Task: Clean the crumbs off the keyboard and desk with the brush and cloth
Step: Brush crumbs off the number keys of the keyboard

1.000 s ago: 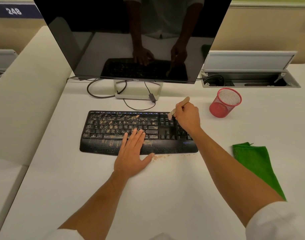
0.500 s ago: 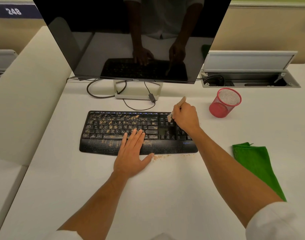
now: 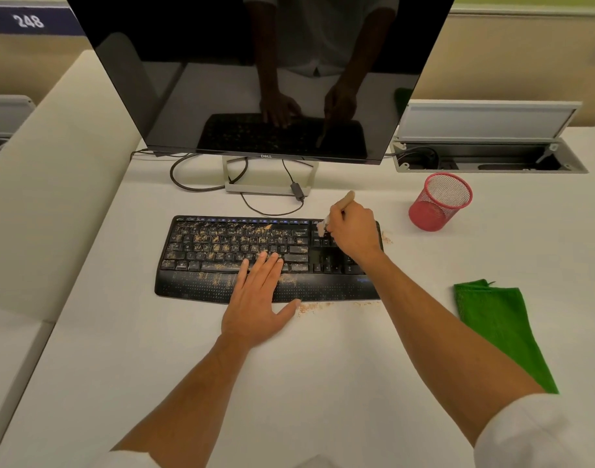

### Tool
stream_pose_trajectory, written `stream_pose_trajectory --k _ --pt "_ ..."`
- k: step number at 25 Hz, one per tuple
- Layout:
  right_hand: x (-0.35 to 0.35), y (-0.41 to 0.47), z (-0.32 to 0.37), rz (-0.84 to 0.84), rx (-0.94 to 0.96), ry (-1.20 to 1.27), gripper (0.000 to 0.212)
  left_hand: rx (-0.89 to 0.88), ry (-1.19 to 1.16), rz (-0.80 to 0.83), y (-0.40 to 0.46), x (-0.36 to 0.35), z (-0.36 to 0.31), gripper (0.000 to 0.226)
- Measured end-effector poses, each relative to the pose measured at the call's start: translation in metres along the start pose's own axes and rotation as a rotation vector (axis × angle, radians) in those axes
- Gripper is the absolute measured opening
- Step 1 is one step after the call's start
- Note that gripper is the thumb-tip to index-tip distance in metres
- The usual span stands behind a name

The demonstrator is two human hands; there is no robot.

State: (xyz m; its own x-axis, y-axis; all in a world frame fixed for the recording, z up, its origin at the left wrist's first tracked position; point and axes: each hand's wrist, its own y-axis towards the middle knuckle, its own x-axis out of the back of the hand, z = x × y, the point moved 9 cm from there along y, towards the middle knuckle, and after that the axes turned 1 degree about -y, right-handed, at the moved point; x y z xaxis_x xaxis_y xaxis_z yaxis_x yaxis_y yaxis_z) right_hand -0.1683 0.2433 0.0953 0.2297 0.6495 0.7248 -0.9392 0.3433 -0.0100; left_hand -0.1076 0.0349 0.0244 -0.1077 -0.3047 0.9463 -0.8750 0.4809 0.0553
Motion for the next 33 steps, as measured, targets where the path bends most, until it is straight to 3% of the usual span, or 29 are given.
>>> stream_pose_trajectory --k 5,9,11,15,19,22,30,33 --pt "-0.013 0.001 0.003 0.173 -0.031 -0.175 0.039 0.002 0.01 -0.002 0.0 0.0 0.0 0.083" --pt "0.007 0.002 0.0 -0.008 -0.076 -0.048 0.039 0.004 0.007 -0.002 -0.001 0.0 0.0 0.083" --pt "0.005 -0.002 -0.001 -0.015 -0.064 -0.059 0.04 0.001 0.006 -0.002 -0.001 0.0 0.0 0.083" --pt "-0.012 0.003 -0.008 0.187 -0.104 -0.088 0.038 0.003 0.015 0.002 -0.001 0.001 -0.001 0.083" --pt "-0.006 0.005 0.006 0.16 0.002 -0.066 0.039 0.006 0.009 0.001 -0.001 0.0 0.0 0.083" --pt "-0.019 0.001 0.017 0.277 0.081 -0.046 0.037 0.005 0.01 -0.001 -0.001 0.0 0.0 0.083" --pt "0.0 0.01 0.011 0.316 0.151 -0.506 0.037 0.008 0.017 0.021 -0.001 -0.001 0.0 0.083" --pt "0.006 0.014 0.017 0.314 0.152 -0.561 0.035 0.004 -0.003 0.005 -0.001 0.0 0.0 0.083"
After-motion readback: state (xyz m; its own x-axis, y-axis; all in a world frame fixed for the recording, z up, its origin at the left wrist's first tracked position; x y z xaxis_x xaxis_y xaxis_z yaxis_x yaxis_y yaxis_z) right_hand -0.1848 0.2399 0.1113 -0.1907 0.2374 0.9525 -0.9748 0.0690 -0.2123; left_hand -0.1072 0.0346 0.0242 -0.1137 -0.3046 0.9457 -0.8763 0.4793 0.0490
